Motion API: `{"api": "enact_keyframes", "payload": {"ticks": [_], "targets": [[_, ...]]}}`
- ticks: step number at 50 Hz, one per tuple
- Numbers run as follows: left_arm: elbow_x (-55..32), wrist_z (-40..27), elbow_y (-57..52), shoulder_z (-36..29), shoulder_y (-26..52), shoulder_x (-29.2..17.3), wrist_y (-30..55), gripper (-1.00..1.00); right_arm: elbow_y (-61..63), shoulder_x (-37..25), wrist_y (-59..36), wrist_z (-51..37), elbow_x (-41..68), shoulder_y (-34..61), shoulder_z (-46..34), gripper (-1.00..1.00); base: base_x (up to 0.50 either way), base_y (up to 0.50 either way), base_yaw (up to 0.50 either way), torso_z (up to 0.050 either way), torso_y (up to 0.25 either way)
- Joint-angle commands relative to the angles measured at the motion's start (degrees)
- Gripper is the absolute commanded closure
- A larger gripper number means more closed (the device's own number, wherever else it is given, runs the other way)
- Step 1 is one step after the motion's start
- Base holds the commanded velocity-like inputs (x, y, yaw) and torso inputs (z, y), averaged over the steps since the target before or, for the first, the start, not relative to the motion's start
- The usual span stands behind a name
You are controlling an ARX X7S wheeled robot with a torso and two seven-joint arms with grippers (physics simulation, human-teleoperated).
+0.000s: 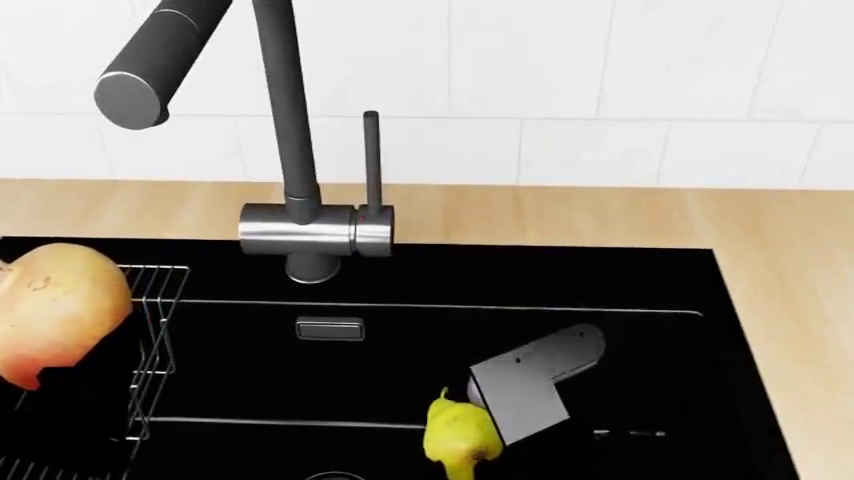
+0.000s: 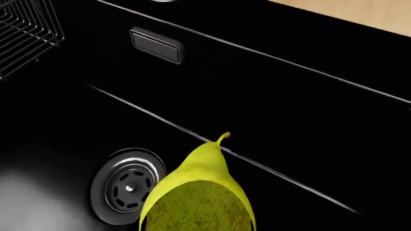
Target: There is a mixed pile of frozen fruits and vegetables on the counter. Locate all the frozen vegetables and place the items in a bowl on the counter. Take all the frozen fruits and defrost them in a running sink.
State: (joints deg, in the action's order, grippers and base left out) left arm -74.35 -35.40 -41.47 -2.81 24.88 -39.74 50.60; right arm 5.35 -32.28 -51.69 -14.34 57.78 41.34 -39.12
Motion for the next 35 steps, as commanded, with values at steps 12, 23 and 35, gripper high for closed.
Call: {"api": "enact_keyframes", "payload": {"ticks": [12, 23, 35], "targets": [[-0.37, -0.94, 0.36, -0.45, 0.53, 0.28, -0.93, 1.0, -9.78, 2.93, 3.25, 5.22, -4.95, -1.85, -3.52, 1.0, 0.0, 0.0, 0.0, 0.0, 0.0], [-0.85, -0.93, -0.38, -0.28, -0.07, -0.28, -1.06, 1.0, -2.17, 0.47, 2.96, 0.92, -3.65, -2.17, -1.27, -1.0, 0.0, 0.0, 0.0, 0.0, 0.001], [0.72, 0.29, -0.37, -2.14, -0.92, 0.3, -0.99, 1.0, 14.97, -4.8, 7.15, -10.49, 2.23, -5.13, 9.61, -1.0, 0.0, 0.0, 0.0, 0.001, 0.0]]}}
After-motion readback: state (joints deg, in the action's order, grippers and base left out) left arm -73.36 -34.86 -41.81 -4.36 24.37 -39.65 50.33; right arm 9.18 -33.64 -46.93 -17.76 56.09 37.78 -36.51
